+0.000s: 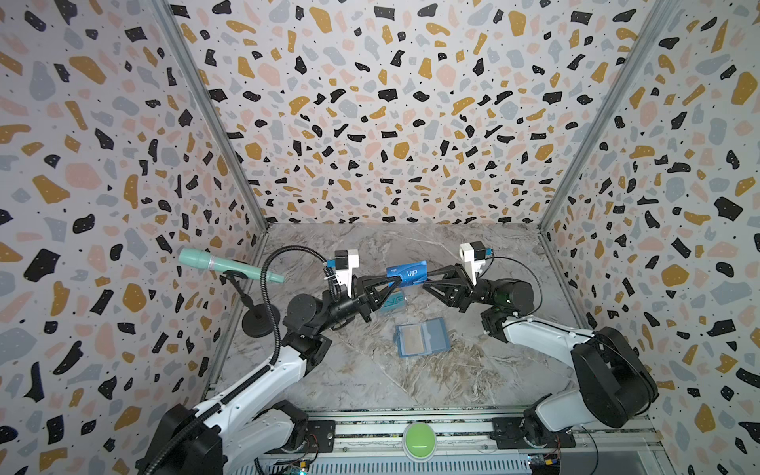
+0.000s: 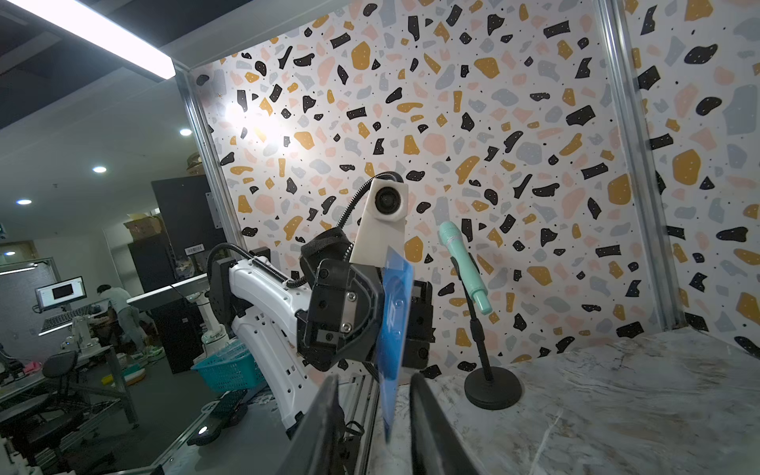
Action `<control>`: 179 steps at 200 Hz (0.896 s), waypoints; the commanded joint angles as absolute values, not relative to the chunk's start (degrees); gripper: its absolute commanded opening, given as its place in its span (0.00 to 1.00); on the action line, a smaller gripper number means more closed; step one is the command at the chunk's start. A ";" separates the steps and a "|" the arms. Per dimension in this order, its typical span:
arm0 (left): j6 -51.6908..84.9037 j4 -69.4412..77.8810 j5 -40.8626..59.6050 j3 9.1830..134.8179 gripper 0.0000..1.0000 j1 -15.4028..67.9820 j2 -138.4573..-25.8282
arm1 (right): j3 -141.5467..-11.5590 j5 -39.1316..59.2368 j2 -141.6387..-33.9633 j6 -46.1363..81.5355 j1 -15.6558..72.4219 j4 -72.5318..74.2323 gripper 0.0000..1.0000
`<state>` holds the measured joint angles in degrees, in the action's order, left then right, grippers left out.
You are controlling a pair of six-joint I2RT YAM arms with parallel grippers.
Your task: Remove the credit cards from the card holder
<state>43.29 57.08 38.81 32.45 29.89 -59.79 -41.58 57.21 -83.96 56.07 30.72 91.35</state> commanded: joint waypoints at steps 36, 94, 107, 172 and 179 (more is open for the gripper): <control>42.80 59.50 38.87 31.10 0.00 29.62 -59.49 | -44.65 57.22 -84.01 56.34 31.54 92.68 0.08; 42.42 55.03 37.43 31.77 0.36 29.62 -59.42 | -45.06 58.44 -82.55 54.24 31.32 87.51 0.00; 40.93 50.35 38.00 33.40 0.44 29.62 -59.34 | -45.80 60.05 -81.15 51.56 30.56 81.32 0.00; 9.61 -3.35 36.61 52.35 0.50 29.62 -56.25 | -52.88 65.17 -69.50 14.03 27.56 17.99 0.00; 7.90 -6.47 36.64 53.83 0.50 29.62 -56.50 | -52.76 65.69 -68.77 12.71 27.13 15.55 0.00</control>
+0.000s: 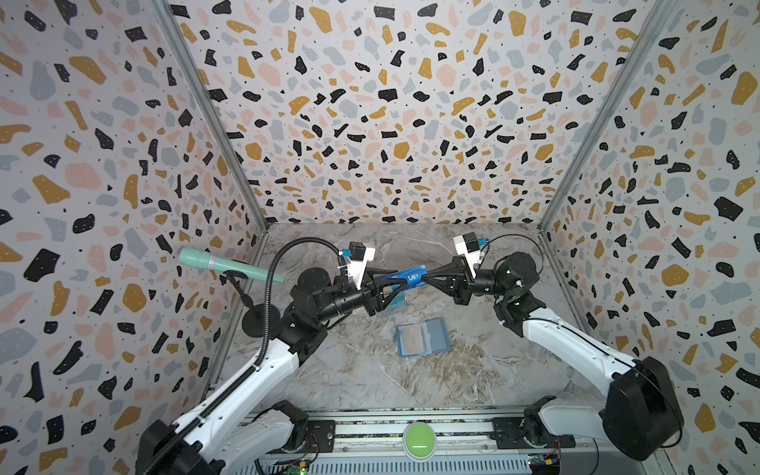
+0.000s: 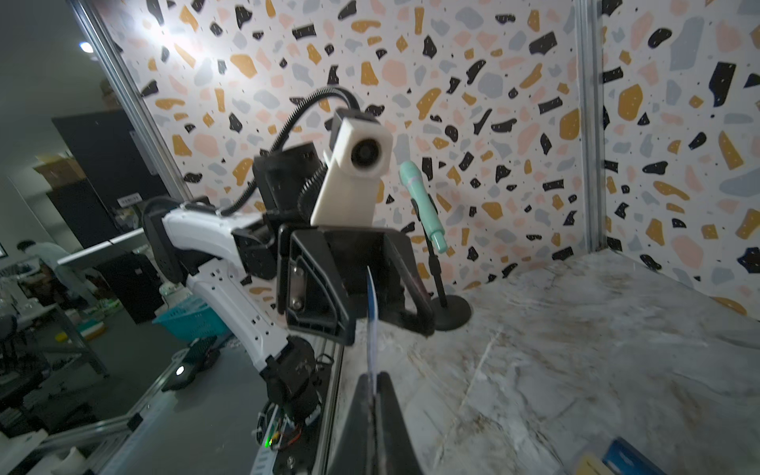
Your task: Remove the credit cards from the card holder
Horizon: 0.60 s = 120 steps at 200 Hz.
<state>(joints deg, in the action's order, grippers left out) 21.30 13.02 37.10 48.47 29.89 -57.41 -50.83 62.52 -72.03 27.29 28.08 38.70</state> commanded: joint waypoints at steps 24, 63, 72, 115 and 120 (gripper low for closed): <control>3.08 -13.53 37.06 57.20 0.50 29.62 -57.03 | -53.42 67.66 -67.25 7.32 26.47 7.32 0.00; -4.60 -22.68 43.26 63.21 0.43 29.62 -60.10 | -55.66 71.91 -67.57 -1.45 26.54 -3.69 0.00; -6.24 -25.28 45.33 64.72 0.45 29.62 -61.28 | -56.38 72.45 -67.82 -2.82 26.54 -5.33 0.00; -16.22 -40.86 49.90 70.47 0.46 29.62 -66.67 | -58.84 75.45 -69.56 -5.36 26.62 -7.62 0.00; -16.83 -41.59 50.32 70.61 0.46 29.67 -66.90 | -59.09 75.76 -69.91 -5.48 26.63 -7.67 0.00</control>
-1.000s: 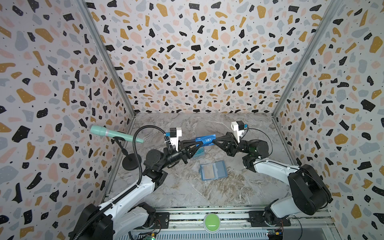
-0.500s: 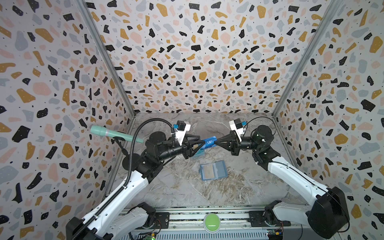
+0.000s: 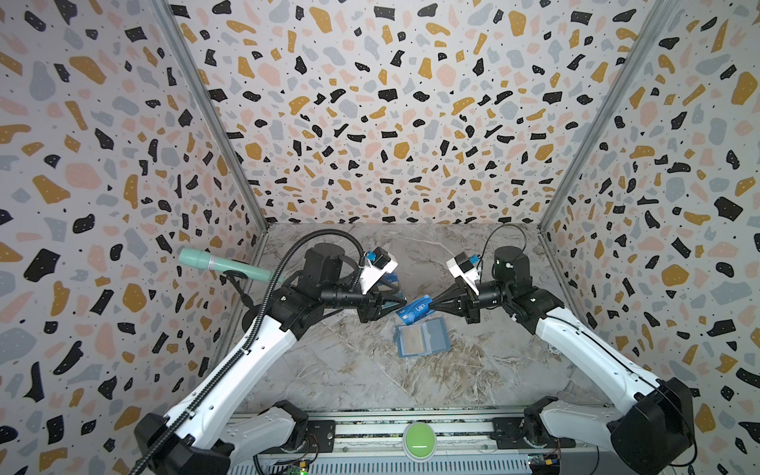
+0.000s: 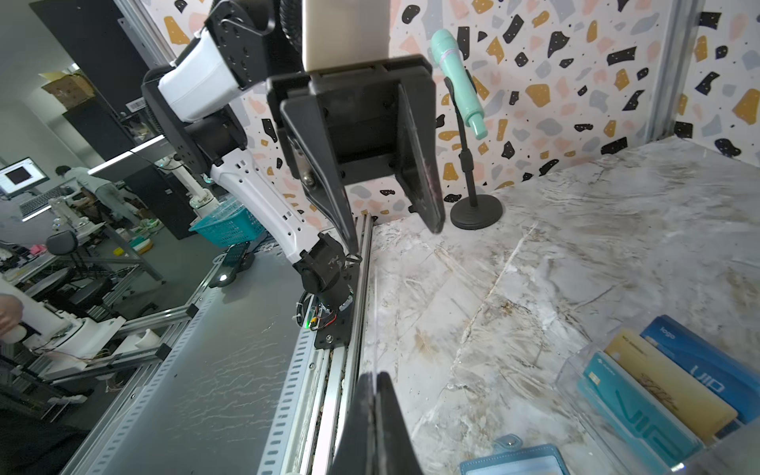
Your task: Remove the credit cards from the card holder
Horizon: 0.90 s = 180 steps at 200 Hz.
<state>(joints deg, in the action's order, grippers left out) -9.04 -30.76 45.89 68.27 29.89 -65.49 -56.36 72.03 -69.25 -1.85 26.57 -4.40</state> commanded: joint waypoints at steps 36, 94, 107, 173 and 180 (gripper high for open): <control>-17.93 -42.62 51.94 70.59 0.44 29.71 -67.49 | -61.13 76.51 -72.59 -8.45 27.49 -10.55 0.00; -17.63 -41.66 54.49 71.42 0.33 29.71 -70.03 | -62.41 75.66 -74.77 -10.64 29.24 -12.23 0.00; -17.57 -41.65 54.41 71.30 0.30 29.71 -70.35 | -62.36 75.74 -74.78 -10.40 29.43 -11.77 0.00; -15.04 -38.96 54.62 70.23 0.17 29.70 -70.66 | -62.25 74.63 -75.89 -9.67 30.35 -10.52 0.00; -14.96 -38.72 54.63 70.16 0.16 29.71 -70.66 | -62.18 74.46 -75.89 -9.69 30.36 -10.43 0.00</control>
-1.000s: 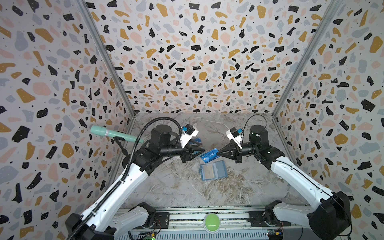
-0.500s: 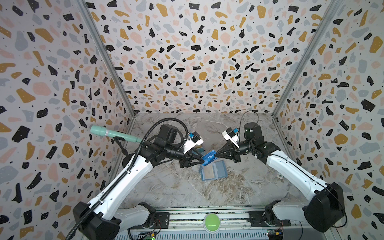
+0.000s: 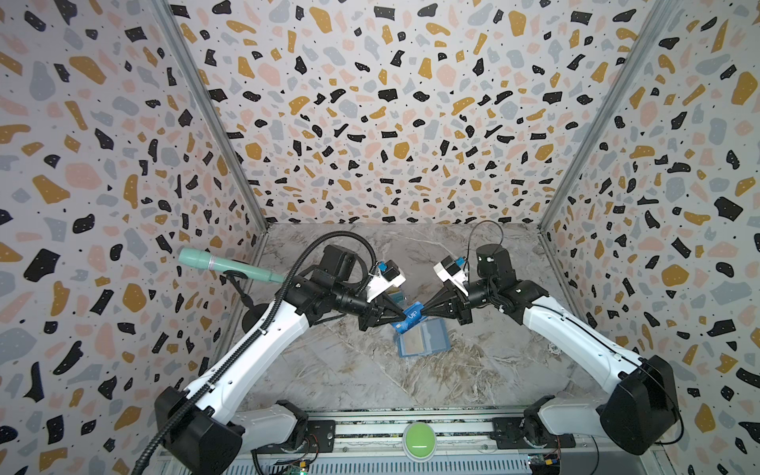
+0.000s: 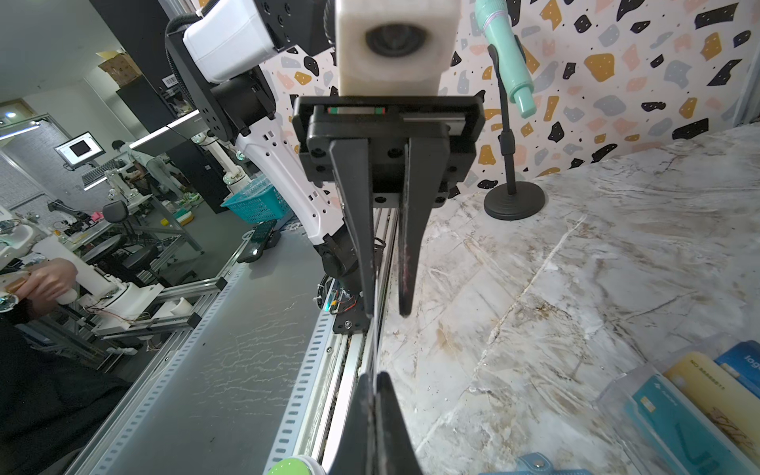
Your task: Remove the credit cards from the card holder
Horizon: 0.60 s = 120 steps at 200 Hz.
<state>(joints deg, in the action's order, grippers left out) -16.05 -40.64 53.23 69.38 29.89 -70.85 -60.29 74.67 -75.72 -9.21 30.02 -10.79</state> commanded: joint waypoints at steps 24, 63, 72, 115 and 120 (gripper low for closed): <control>-13.90 -37.35 54.82 69.44 0.14 29.71 -70.48 | -62.05 74.32 -76.07 -9.33 30.40 -9.93 0.00; -12.70 -35.87 55.27 68.40 0.07 29.71 -70.31 | -61.40 73.33 -75.35 -8.56 30.35 -8.10 0.00; -12.18 -35.13 55.64 67.96 0.06 29.71 -70.23 | -61.12 73.17 -75.19 -8.21 30.36 -7.38 0.00; -10.99 -33.68 56.99 66.90 0.02 29.71 -70.47 | -59.24 71.91 -74.38 -5.85 30.34 -2.88 0.00; -10.99 -33.66 57.08 66.89 0.02 29.71 -70.48 | -59.15 71.82 -74.43 -5.81 30.34 -2.74 0.00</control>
